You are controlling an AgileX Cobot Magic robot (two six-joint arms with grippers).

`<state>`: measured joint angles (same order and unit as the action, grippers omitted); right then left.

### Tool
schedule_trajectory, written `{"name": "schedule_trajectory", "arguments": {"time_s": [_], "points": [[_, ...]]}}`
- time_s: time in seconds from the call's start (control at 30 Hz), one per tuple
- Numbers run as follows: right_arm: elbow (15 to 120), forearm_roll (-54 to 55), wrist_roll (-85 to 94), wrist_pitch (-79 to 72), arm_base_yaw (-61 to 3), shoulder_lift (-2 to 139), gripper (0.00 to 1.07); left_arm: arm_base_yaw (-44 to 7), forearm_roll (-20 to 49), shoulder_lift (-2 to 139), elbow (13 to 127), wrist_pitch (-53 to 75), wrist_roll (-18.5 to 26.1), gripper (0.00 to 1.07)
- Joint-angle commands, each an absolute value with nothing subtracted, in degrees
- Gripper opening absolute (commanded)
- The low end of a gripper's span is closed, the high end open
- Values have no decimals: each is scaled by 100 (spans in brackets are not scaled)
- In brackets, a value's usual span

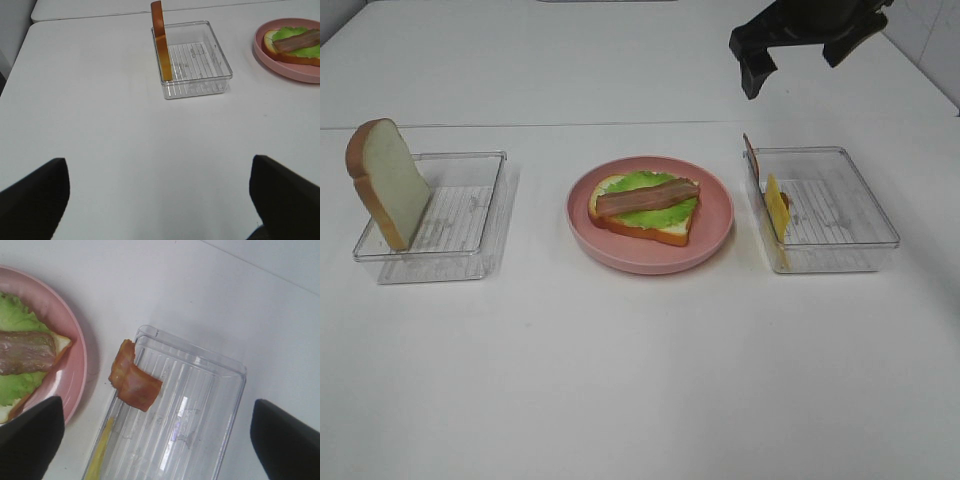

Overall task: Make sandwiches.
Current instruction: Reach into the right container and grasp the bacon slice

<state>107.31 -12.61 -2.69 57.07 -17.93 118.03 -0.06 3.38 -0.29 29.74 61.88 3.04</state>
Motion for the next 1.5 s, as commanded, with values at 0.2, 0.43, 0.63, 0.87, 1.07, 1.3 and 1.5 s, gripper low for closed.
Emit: {"name": "schedule_trajectory", "arguments": {"time_s": [0.2,0.43,0.63,0.87,1.07,1.3,1.5], "points": [[10766,-1094,-275,5489,-1776,12359,99,6,390,-97,2968,6154,315,90],[10766,-1020,-275,5237,-1776,12617,99,6,390,-97,2968,6154,315,90],[10766,-957,-281,5105,-1776,12886,98,6,390,-97,2968,6154,315,90],[10766,-963,-281,5031,-1776,13058,97,6,390,-97,2968,6154,315,90],[10766,-991,-281,5013,-1776,13075,81,6,390,-97,2968,6154,315,90],[10766,-945,-292,5019,-1776,13075,7,6,390,-97,2968,6154,315,90],[10766,-1031,-292,5048,-1776,13075,0,6,390,-97,2968,6154,315,90]]}}
